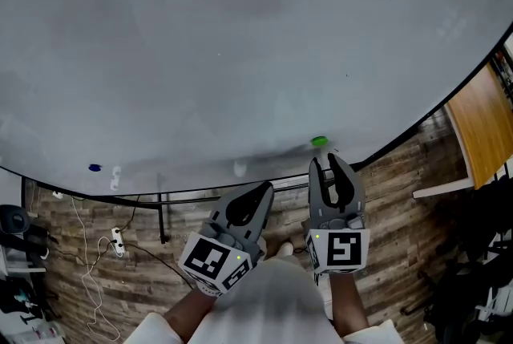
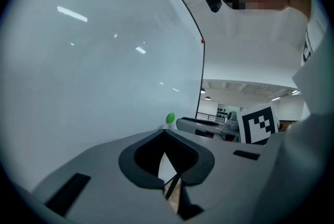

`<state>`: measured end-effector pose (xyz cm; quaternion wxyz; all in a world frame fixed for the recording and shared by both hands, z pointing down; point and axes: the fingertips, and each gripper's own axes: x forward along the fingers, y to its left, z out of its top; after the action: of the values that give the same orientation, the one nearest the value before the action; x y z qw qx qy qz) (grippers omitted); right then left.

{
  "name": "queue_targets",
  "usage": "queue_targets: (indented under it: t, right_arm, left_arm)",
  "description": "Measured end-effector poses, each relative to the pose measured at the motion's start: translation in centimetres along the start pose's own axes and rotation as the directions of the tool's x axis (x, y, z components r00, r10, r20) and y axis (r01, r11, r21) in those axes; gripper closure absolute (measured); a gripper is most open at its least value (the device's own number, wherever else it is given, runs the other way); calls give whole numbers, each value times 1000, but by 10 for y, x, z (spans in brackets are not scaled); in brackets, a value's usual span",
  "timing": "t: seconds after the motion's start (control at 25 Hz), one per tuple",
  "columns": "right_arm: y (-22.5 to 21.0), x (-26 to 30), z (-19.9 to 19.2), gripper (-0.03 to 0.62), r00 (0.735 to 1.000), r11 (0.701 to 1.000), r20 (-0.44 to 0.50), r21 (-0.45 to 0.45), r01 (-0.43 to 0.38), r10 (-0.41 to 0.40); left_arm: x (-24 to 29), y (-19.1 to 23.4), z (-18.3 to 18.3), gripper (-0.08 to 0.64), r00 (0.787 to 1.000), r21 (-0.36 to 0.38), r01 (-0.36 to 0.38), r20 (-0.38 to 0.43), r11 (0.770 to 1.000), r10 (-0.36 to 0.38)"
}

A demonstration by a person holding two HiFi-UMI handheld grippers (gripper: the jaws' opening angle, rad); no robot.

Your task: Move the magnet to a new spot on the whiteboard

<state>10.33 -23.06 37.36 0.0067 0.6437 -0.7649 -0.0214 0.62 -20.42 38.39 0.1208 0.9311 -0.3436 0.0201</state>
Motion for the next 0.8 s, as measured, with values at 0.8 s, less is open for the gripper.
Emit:
queue_targets:
  t: [0.8]
  right_arm:
    - [-14,29,-5,465,997,997,-19,9,74,-74]
  left_arm:
    - [12,12,-6,554,1000,-18,13,-22,1000,-14]
